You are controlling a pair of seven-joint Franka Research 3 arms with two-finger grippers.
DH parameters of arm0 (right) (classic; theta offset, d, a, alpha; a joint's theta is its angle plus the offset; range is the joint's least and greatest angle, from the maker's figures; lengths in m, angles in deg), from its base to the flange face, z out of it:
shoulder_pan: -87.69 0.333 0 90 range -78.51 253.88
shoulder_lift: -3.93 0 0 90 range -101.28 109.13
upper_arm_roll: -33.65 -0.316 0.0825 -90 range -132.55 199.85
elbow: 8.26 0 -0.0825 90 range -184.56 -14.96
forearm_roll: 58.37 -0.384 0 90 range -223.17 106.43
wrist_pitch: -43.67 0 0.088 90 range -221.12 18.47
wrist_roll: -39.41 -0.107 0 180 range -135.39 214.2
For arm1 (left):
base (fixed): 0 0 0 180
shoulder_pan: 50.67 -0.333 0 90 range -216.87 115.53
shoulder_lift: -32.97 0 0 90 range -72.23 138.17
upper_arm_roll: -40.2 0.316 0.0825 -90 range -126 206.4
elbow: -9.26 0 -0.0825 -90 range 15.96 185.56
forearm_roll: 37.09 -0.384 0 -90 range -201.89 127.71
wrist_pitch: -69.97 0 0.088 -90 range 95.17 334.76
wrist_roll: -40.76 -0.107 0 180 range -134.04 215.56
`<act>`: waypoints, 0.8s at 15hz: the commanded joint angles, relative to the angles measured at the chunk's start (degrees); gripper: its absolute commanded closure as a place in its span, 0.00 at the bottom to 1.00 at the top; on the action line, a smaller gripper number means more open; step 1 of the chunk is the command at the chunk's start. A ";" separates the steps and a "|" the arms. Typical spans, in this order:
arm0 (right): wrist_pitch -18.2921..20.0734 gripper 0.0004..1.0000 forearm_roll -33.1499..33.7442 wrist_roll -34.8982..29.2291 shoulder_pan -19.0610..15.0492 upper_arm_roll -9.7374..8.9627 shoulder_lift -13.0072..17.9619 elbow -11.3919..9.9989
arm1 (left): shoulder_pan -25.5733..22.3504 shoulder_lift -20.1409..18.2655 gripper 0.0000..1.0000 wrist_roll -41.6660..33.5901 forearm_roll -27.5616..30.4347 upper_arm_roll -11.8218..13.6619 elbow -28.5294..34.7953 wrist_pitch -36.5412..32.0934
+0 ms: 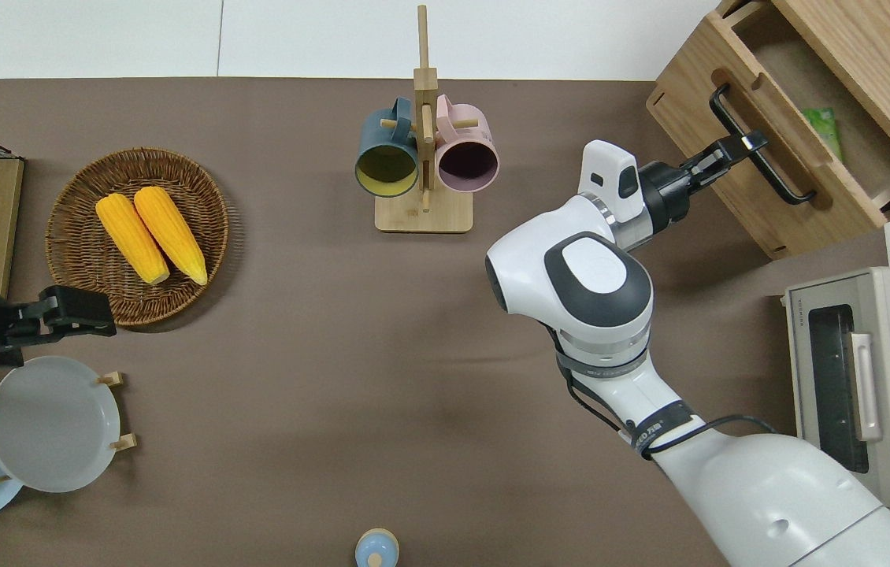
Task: Slide drawer open with right arm
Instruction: 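Pull the drawer handle toward the robot with the right gripper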
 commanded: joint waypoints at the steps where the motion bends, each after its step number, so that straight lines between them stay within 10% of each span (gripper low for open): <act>1: 4.56 1.00 -0.95 1.67 2.15 -2.40 0.48 0.82 | 0.01 -0.46 0.01 -0.42 0.05 0.24 -0.21 -0.97; 12: 14.33 1.00 -6.93 1.58 11.65 -2.58 0.04 1.70 | 0.01 -0.46 0.01 -0.42 0.05 0.24 -0.21 -0.89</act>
